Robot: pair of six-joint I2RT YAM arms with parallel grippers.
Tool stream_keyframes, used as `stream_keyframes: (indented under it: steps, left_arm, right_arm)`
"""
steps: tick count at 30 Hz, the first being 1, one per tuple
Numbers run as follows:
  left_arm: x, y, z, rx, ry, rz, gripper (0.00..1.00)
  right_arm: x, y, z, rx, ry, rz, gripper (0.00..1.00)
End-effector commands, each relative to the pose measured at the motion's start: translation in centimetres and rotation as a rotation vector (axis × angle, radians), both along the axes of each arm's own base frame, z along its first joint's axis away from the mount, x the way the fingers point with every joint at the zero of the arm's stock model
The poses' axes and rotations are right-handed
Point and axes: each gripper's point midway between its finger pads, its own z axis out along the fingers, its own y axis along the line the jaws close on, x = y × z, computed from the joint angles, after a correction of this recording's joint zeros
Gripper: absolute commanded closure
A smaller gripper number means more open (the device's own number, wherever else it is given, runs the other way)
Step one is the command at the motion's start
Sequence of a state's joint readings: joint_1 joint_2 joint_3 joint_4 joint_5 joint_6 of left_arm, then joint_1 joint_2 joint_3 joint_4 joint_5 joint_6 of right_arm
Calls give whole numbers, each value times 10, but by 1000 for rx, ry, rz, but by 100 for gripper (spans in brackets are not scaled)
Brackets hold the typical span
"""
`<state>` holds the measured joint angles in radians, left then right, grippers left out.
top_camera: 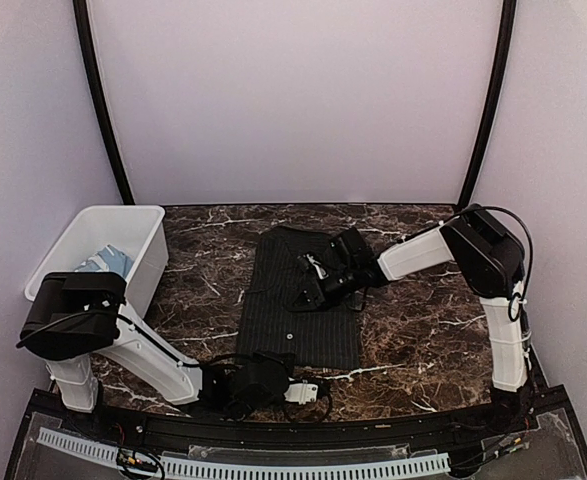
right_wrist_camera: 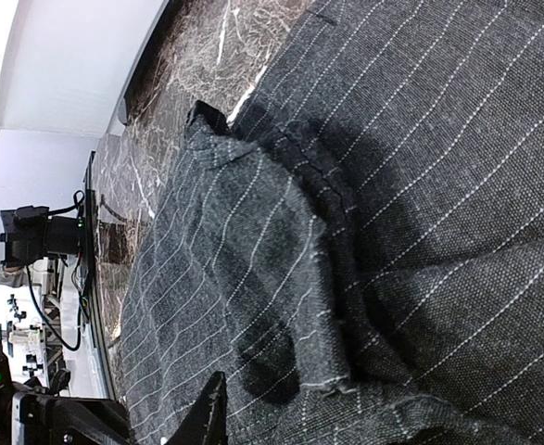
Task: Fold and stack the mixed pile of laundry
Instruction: Pick up the 2/3-rectangle-folded shirt from the center of the board.
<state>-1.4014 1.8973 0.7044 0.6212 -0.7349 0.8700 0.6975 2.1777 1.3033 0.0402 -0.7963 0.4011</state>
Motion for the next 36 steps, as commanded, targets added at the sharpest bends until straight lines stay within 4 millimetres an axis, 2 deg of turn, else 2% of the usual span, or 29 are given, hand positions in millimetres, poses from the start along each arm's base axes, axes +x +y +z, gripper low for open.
stream_keyframes:
  steps: [1, 4, 9, 11, 12, 13, 14, 15, 16, 17, 18, 19, 20, 22, 27, 32, 36]
  left_arm:
    - [9, 0, 12, -14, -45, 11, 87]
    - [11, 0, 21, -25, -67, 12, 99]
    - [4, -1, 44, -95, 8, 9, 100]
    - [0, 1, 52, -115, 55, 6, 100]
    - [-1, 0, 63, -157, 81, 13, 100]
    - [-6, 3, 58, -130, 116, -1, 100]
    - [-9, 4, 66, -156, 138, -2, 100]
    - [-14, 6, 61, -129, 173, -19, 100]
    - [-17, 7, 65, -142, 196, -18, 100]
    - [-22, 11, 58, -106, 232, -31, 100]
    - [-23, 10, 62, -122, 256, -26, 100]
    - [-27, 15, 56, -92, 293, -30, 100]
    - [-28, 13, 61, -116, 322, -19, 100]
    - [-39, 19, 55, -79, 413, -29, 100]
    - [-60, 25, 62, -33, 570, -27, 100]
    - [-79, 32, 74, 67, 713, -11, 100]
    - [-87, 26, 99, 48, 838, -43, 100]
  right_arm:
    - [-19, -6, -27, -50, 59, 4, 75]
    - [-24, -4, -26, -49, 61, 14, 75]
    - [-35, -3, -25, -49, 67, 27, 76]
    - [-37, -3, -17, -37, 63, 32, 75]
    - [-36, -3, -12, -32, 55, 31, 75]
    - [-36, -3, -6, -28, 48, 31, 75]
    - [-35, -2, 1, -22, 36, 31, 75]
    - [-34, -2, 8, -18, 26, 32, 74]
    - [-33, -2, 15, -15, 19, 32, 72]
    - [-30, 0, 25, 0, -1, 33, 69]
    - [-30, 0, 31, 0, -5, 36, 65]
    - [-27, -1, 39, 1, -18, 34, 62]
    - [-25, -2, 45, -1, -28, 32, 60]
    - [-18, -2, 59, 10, -56, 30, 56]
    - [11, -8, 76, 6, -123, 5, 52]
    - [48, -24, 71, -52, -195, -43, 51]
    - [72, -34, 71, -74, -248, -82, 50]
